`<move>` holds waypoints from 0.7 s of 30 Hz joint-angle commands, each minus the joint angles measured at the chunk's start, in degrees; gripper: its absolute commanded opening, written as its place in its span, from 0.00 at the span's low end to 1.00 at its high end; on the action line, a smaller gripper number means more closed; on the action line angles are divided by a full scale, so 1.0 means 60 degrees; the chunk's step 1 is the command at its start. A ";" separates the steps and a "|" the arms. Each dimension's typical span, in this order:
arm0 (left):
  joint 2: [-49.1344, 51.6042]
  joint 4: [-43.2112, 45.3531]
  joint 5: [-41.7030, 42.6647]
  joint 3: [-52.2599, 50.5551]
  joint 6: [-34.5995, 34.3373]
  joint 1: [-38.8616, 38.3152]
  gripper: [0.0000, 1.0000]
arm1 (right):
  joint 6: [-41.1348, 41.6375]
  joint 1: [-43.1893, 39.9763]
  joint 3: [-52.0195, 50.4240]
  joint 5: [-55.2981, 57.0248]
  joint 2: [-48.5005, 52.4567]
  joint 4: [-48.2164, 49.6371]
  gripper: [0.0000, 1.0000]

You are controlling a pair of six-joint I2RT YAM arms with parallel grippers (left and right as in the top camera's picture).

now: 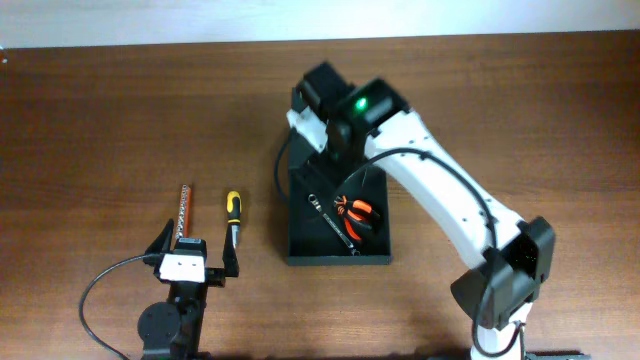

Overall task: Pack container
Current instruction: 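Lower the pliers into the box and open the right gripper, then withdraw the right gripper to the right side and hold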

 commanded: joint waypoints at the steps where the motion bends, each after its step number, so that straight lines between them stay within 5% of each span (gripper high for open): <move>1: -0.0047 -0.0040 -0.0073 -0.0040 0.0186 0.0066 0.99 | 0.0324 -0.0219 0.2597 0.1373 -0.0146 -0.1322 0.99; 6: -0.0044 -0.0044 -0.0073 -0.0040 0.0189 0.0062 0.99 | 0.1308 -0.1490 0.5158 0.2718 -0.0229 -0.3078 0.99; 21: -0.0047 -0.0044 -0.0069 -0.0040 0.0186 0.0066 0.99 | 0.2102 -0.6830 0.3927 0.2648 -0.2444 -0.3078 0.99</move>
